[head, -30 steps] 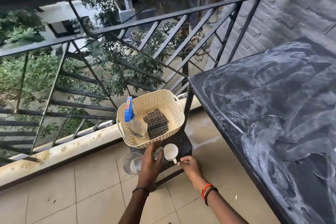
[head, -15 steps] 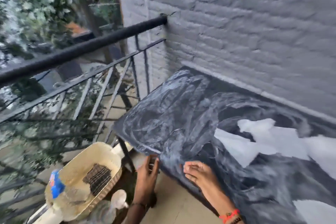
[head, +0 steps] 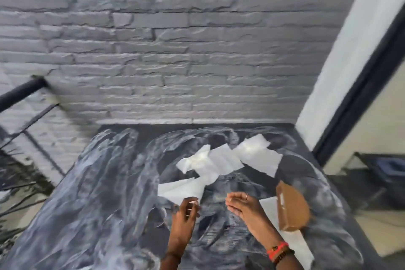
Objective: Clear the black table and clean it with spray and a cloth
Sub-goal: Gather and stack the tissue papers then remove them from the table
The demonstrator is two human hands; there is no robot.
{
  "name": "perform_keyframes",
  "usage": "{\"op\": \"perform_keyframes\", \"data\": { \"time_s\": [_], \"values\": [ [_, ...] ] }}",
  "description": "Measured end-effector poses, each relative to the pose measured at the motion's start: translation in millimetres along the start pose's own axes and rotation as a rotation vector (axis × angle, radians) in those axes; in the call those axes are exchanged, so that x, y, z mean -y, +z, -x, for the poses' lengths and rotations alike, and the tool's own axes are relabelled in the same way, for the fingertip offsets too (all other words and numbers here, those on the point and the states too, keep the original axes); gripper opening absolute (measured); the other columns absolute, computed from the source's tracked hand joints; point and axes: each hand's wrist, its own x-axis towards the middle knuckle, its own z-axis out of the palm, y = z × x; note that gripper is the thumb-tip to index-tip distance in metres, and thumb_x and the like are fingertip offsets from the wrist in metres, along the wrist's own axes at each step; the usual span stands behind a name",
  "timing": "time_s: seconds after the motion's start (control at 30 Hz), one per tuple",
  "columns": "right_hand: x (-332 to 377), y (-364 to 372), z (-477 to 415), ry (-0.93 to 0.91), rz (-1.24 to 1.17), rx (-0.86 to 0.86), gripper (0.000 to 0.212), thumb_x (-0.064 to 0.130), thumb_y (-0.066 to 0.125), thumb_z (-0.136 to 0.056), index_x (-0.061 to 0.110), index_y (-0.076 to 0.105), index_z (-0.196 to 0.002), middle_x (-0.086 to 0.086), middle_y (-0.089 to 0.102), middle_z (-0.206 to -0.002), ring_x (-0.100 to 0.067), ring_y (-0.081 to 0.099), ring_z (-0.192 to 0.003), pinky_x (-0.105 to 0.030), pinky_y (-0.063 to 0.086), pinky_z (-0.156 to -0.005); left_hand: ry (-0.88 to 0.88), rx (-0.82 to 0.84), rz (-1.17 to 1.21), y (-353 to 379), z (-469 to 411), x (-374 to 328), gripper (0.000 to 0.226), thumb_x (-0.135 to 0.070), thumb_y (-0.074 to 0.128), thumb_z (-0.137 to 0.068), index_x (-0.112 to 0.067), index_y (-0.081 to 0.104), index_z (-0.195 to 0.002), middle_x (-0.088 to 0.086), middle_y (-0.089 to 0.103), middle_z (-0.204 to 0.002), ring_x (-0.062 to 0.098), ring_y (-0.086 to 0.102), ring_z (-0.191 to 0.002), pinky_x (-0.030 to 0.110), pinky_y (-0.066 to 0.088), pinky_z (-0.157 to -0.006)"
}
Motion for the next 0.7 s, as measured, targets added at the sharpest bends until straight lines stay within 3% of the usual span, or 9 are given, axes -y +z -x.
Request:
{"op": "perform_keyframes", "data": {
  "time_s": [0.07,0.13,0.23,0.3,0.37,0.43,0.57,0.63,0.7],
  "values": [
    [12,-29,-4,-0.021,0.001,-0.058,0.012,-0.013,0.054,-0.086,-0.004,0.061,-0.083,-0.012,0.067,-0.070,-0.016,0.066,-0.062,-0.019,0.056,-0.059,0.004,0.068,0.002,26,-6,-12,0.002,-0.024,0.058,-0.092,-0.026,0.060,-0.092,-0.001,0.072,-0.077,0.009,0.068,-0.066,0.029,0.055,-0.066],
    [22,-59,-11,-0.053,0.017,-0.133,0.017,-0.017,0.050,-0.086,-0.005,0.061,-0.080,-0.010,0.067,-0.062,-0.012,0.066,-0.054,-0.018,0.055,-0.055,0.016,0.105,-0.056,53,-15,-17,0.013,-0.038,0.056,-0.083,-0.028,0.061,-0.090,0.002,0.072,-0.080,0.015,0.070,-0.071,0.036,0.056,-0.068],
    [36,-116,-26,-0.128,0.160,-0.286,0.041,-0.018,0.049,-0.086,0.010,0.066,-0.061,-0.016,0.062,-0.064,-0.011,0.061,-0.049,-0.018,0.050,-0.049,0.028,0.197,-0.102,105,-23,-29,0.004,-0.034,0.057,-0.082,-0.037,0.060,-0.084,-0.006,0.068,-0.075,0.019,0.068,-0.073,0.036,0.054,-0.070],
    [35,-153,-36,-0.120,0.208,-0.418,0.028,-0.006,0.061,-0.081,0.013,0.068,-0.061,-0.010,0.065,-0.063,-0.014,0.063,-0.056,-0.025,0.053,-0.058,0.026,0.260,-0.133,137,-25,-43,0.009,-0.032,0.055,-0.081,-0.041,0.057,-0.078,-0.009,0.065,-0.069,0.017,0.066,-0.070,0.032,0.053,-0.070],
    [37,-179,-40,-0.098,0.233,-0.551,0.004,0.010,0.063,-0.072,0.009,0.067,-0.073,0.000,0.069,-0.064,-0.017,0.067,-0.068,-0.030,0.055,-0.068,-0.007,0.322,-0.099,168,-28,-52,0.009,-0.031,0.052,-0.076,-0.037,0.058,-0.074,-0.008,0.063,-0.062,0.018,0.063,-0.066,0.039,0.054,-0.069],
    [37,-197,-43,-0.074,0.388,-0.627,0.015,0.007,0.063,-0.076,0.003,0.067,-0.089,-0.006,0.068,-0.086,-0.025,0.065,-0.088,-0.032,0.050,-0.078,-0.017,0.346,-0.101,198,-34,-49,0.009,-0.027,0.056,-0.078,-0.033,0.059,-0.072,-0.007,0.063,-0.061,0.016,0.060,-0.065,0.044,0.053,-0.072],
    [30,-225,-54,0.075,0.498,-0.580,0.028,0.003,0.065,-0.081,-0.005,0.062,-0.108,-0.018,0.063,-0.108,-0.032,0.059,-0.103,-0.032,0.045,-0.084,-0.017,0.414,-0.189,241,-38,-57,0.027,-0.019,0.063,-0.087,-0.036,0.057,-0.067,-0.010,0.063,-0.068,-0.001,0.059,-0.061,0.034,0.053,-0.072],
    [27,-230,-56,0.144,0.467,-0.554,0.026,0.010,0.068,-0.082,-0.002,0.063,-0.105,-0.016,0.065,-0.096,-0.030,0.061,-0.090,-0.034,0.050,-0.076,-0.019,0.454,-0.236,253,-39,-61,0.026,-0.021,0.065,-0.087,-0.035,0.056,-0.067,-0.015,0.060,-0.067,-0.002,0.056,-0.056,0.023,0.048,-0.063],
    [28,-229,-54,0.210,0.378,-0.490,0.011,0.011,0.064,-0.087,0.003,0.061,-0.093,-0.013,0.061,-0.085,-0.025,0.059,-0.080,-0.031,0.050,-0.064,-0.047,0.476,-0.253,261,-41,-61,0.018,-0.020,0.065,-0.087,-0.027,0.059,-0.073,-0.012,0.061,-0.072,0.000,0.056,-0.062,0.014,0.043,-0.059]
  ]
}}
